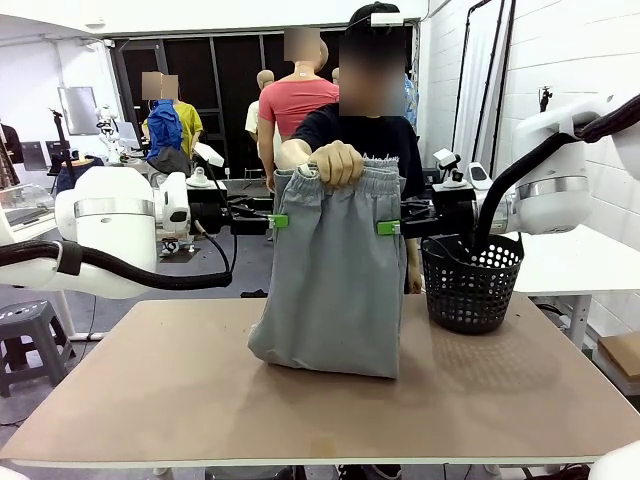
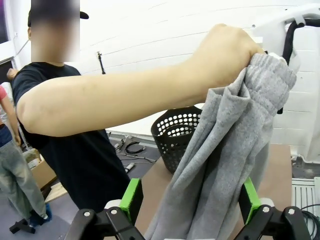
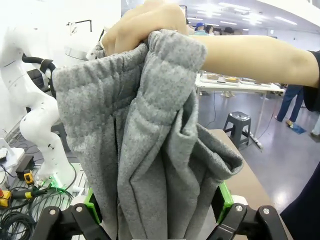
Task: Fold the training pants.
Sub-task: Release the ends of the Training pants and then grab the overlapped ends, then fold the Training pants in half.
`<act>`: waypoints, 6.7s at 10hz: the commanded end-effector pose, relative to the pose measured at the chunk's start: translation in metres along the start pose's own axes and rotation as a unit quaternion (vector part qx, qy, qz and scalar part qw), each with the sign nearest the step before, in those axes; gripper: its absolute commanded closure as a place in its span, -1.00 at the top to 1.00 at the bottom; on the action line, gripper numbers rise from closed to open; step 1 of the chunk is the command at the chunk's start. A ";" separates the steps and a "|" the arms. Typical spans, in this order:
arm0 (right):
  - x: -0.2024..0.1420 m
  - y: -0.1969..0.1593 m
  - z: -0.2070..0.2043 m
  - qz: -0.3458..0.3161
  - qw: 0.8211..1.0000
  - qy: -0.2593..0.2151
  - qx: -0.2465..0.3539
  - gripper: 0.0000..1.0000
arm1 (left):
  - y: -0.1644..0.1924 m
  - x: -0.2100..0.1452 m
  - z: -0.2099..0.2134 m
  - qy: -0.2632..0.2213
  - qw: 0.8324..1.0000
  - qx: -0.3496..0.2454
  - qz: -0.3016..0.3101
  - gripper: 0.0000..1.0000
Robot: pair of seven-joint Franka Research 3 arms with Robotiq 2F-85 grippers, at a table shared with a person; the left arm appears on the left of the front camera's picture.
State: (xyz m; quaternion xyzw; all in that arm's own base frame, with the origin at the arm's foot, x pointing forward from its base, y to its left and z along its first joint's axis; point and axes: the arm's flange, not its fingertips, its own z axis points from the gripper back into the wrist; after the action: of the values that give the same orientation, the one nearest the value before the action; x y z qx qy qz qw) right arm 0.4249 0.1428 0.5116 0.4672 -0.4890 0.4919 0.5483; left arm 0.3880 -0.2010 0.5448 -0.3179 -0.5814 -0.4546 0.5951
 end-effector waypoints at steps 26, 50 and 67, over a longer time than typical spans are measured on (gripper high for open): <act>0.008 0.014 -0.053 0.007 0.998 -0.055 -0.005 1.00 | -0.013 -0.010 -0.049 -0.018 0.990 -0.139 0.007 1.00; 0.003 0.001 -0.041 -0.028 0.998 0.009 0.057 -1.00 | 0.000 -0.019 -0.060 -0.043 0.992 -0.119 0.029 -1.00; 0.003 0.001 -0.041 -0.028 0.998 0.009 0.057 -1.00 | 0.000 -0.019 -0.060 -0.043 0.992 -0.119 0.029 -1.00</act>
State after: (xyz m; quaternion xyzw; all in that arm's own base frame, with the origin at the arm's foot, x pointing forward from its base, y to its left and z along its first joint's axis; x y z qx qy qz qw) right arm 0.4287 0.1824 0.5103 0.5014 -0.4379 0.5147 0.5402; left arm 0.4151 -0.2519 0.5164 -0.4238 -0.5378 -0.4892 0.5403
